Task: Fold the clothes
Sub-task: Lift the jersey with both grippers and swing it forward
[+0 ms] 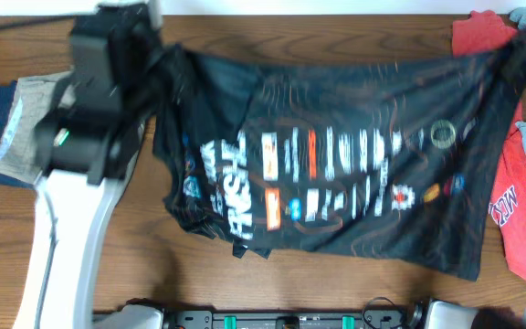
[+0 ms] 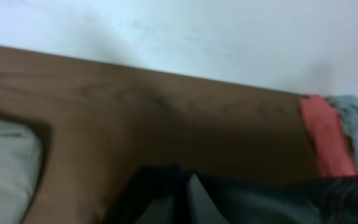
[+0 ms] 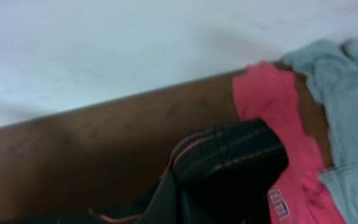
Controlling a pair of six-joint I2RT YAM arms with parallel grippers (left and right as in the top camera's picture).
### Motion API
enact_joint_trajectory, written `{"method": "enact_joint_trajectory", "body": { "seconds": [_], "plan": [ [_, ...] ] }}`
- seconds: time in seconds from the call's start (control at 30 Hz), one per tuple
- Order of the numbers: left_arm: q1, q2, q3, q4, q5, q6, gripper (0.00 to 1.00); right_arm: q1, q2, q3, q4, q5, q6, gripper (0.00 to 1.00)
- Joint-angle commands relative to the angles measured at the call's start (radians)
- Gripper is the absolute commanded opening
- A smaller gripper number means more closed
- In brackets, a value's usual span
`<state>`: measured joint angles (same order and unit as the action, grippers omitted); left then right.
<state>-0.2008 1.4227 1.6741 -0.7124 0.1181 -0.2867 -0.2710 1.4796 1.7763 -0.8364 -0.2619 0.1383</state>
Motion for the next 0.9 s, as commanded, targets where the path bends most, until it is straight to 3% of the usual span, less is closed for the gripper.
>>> {"method": "enact_joint_trajectory", "body": {
  "seconds": [0.0,0.13,0.27,0.5,0.63,0.87],
  "plan": [
    [0.027,0.085,0.004,0.158,-0.086,0.035,0.06,0.026,0.058,0.006,0.151,-0.034,0.1,0.01],
    [0.071,0.134,0.018,0.426,-0.101,0.02,0.06,0.028,0.078,0.006,0.443,-0.029,0.217,0.01],
    [0.101,0.138,0.127,0.535,-0.164,-0.014,0.06,0.017,0.048,0.024,0.671,0.022,0.323,0.01],
    [0.113,0.137,0.412,0.559,-0.156,0.045,0.06,-0.008,-0.024,0.089,0.663,0.076,0.283,0.01],
    [0.113,0.129,0.446,0.373,-0.047,0.046,0.06,-0.008,-0.036,0.089,0.493,0.128,0.203,0.01],
    [0.111,0.18,0.396,-0.287,0.029,0.045,0.06,-0.003,0.033,0.084,0.061,0.169,0.068,0.01]
  ]
}}
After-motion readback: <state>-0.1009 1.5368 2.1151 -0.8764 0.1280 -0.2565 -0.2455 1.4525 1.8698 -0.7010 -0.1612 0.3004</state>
